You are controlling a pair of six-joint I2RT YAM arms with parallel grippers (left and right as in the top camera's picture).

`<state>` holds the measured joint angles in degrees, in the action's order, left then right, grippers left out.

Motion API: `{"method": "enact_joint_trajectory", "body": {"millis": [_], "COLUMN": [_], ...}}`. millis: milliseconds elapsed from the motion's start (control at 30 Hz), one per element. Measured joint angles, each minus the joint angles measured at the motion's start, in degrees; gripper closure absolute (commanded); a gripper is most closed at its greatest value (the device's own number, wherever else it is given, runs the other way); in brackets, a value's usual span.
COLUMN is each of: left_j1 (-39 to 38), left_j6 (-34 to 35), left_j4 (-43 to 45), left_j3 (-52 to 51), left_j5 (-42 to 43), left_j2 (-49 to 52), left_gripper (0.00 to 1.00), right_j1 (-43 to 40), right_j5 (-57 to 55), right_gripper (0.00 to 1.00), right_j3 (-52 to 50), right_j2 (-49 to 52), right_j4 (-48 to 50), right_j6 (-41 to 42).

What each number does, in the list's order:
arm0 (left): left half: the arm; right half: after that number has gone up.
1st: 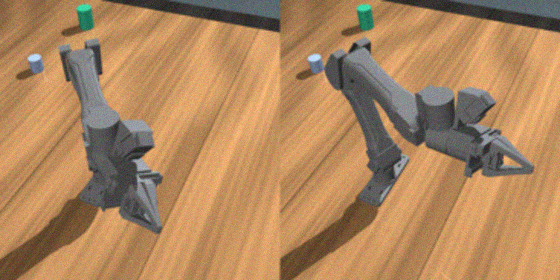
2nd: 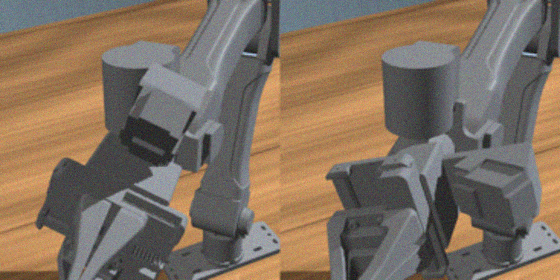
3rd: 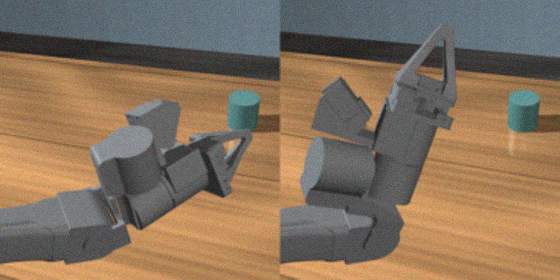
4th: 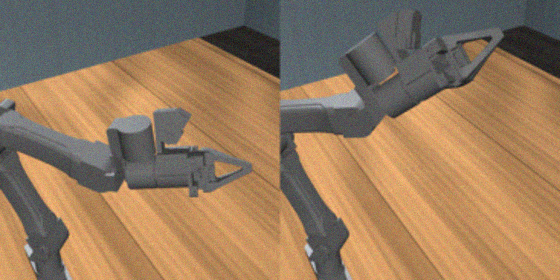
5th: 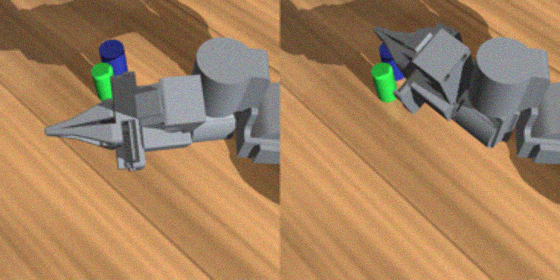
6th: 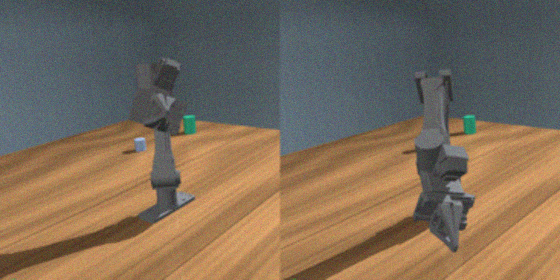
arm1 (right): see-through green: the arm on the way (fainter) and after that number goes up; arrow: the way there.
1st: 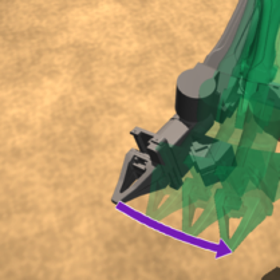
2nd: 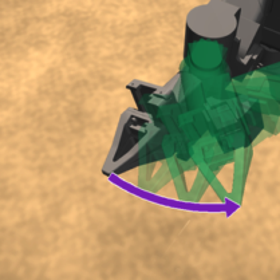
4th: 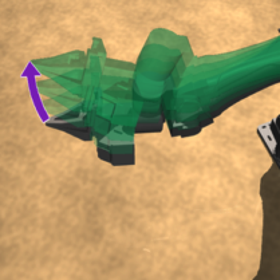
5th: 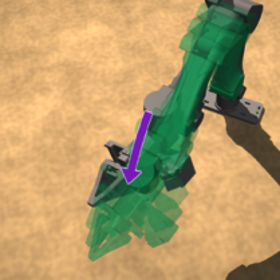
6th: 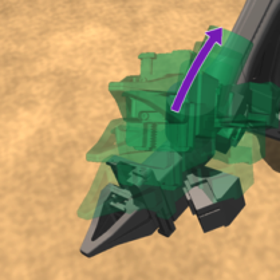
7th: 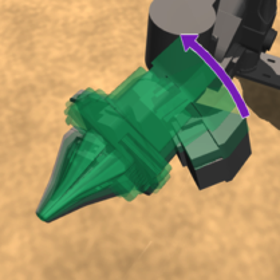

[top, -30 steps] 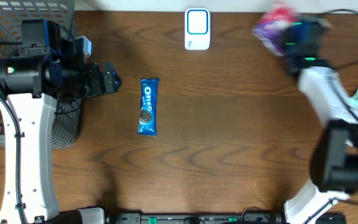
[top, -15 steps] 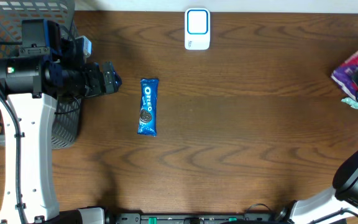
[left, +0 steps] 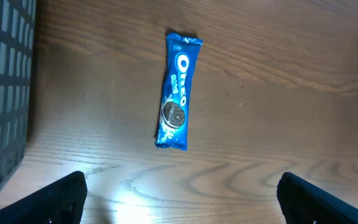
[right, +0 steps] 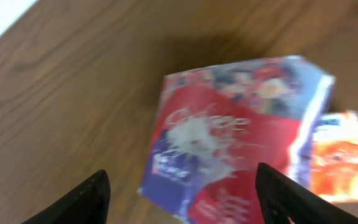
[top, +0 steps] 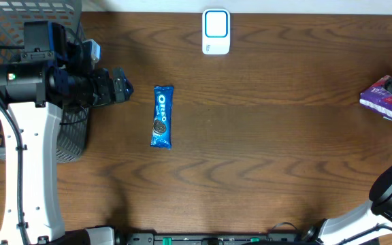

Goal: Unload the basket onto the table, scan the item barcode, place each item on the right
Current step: 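Carry the Carefree pack rightward and drop it at the far right, then move the right gripper left to the blue Oreo pack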

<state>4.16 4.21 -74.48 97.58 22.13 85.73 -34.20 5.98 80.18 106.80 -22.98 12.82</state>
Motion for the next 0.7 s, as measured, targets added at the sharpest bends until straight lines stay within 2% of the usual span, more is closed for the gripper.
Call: {"method": "enact_joint_trajectory", "body": {"millis": [200, 367, 500, 567, 600, 633, 700], "left_j1": [0.0, 0.0, 0.0, 0.0, 0.0, 0.0, 0.0], "left_j6": [0.0, 0.0, 0.0, 0.0, 0.0, 0.0, 0.0], "left_j4": [0.0, 0.0, 0.0, 0.0, 0.0, 0.0, 0.0], "left_j3": [0.0, 0.0, 0.0, 0.0, 0.0, 0.0, 0.0], "left_j5": [0.0, 0.0, 0.0, 0.0, 0.0, 0.0, 0.0], "left_j2": [0.0, 0.0, 0.0, 0.0, 0.0, 0.0, 0.0], "left_gripper": [0.02, 0.02, 0.02, 0.02, 0.02, 0.02, 0.02], "right_j1": [3.3, 11.2, 18.5, 22.3, 24.6, 26.6, 30.8], "right_j5": [14.4, 24.9, 30.7, 32.2, 32.9, 33.3, 33.9], "right_gripper": [0.25, 0.24, 0.23, 0.18, 0.07, 0.01, 0.01], "right_j3": [0.0, 0.0, 0.0, 0.0, 0.0, 0.0, 0.0], "right_j2": [0.0, 0.0, 0.0, 0.0, 0.0, 0.0, 0.1], "right_j4": [1.2, 1.8, -2.2, -4.7, -5.9, -6.9, -8.7], "right_j6": [-2.7, -4.4, -5.0, -5.2, -5.3, -5.3, -5.7]}}
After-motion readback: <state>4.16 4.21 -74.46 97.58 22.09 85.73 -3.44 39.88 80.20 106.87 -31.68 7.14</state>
